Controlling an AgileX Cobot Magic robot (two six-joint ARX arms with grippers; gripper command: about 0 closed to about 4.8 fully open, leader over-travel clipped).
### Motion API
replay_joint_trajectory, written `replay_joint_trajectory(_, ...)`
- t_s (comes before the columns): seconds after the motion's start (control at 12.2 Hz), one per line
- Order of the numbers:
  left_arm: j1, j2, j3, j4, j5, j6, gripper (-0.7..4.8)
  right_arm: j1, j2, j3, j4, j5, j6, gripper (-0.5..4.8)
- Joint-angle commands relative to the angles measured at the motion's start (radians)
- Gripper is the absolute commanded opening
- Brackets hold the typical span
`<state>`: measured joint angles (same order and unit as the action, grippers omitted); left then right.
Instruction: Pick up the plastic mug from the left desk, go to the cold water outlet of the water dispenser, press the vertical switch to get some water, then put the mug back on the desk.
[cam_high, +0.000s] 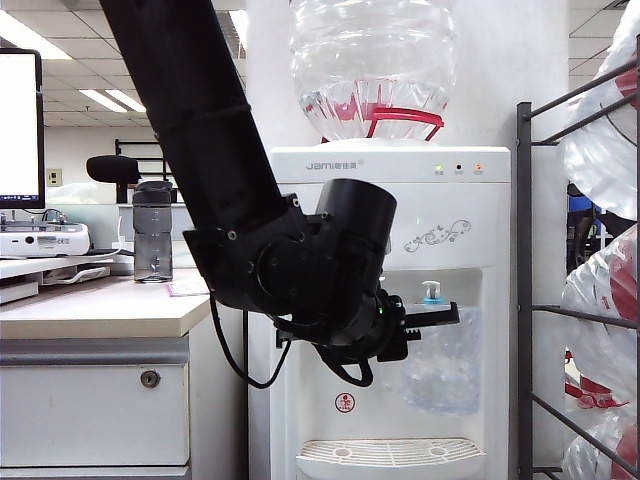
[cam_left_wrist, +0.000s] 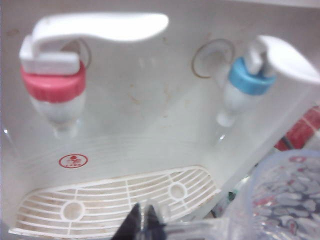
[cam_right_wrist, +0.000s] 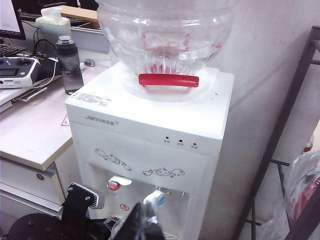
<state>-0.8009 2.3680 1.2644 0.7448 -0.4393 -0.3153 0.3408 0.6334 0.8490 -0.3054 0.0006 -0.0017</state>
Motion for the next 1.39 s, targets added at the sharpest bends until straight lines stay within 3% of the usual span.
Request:
replay_joint_trajectory(0.08,0.011,0.007,0.026,0.018,-0.012,-0.006,-0.07,0.0,-0.002,0.003,0.012,0.0,-0.003,-0.05)
replay_joint_trajectory(0.82,0.031,0.01,0.051,-0.043,-0.013,-0.01,-0.07,0.0,-0.002,0.003,0.011,0.0,-0.003,-0.05)
replay_joint_trajectory(1.14,0.031,0.014,0.092,-0.13,-0.01,-0.019,-0.07,0.0,-0.002,0.003,0.011,0.0,-0.003,-0.05)
replay_joint_trajectory(1.39,0.029,0.019,0.103,-0.134,-0.01,-0.085,-0.07,0.0,-0.002,0.003,0.012,0.0,-0.003,-0.05)
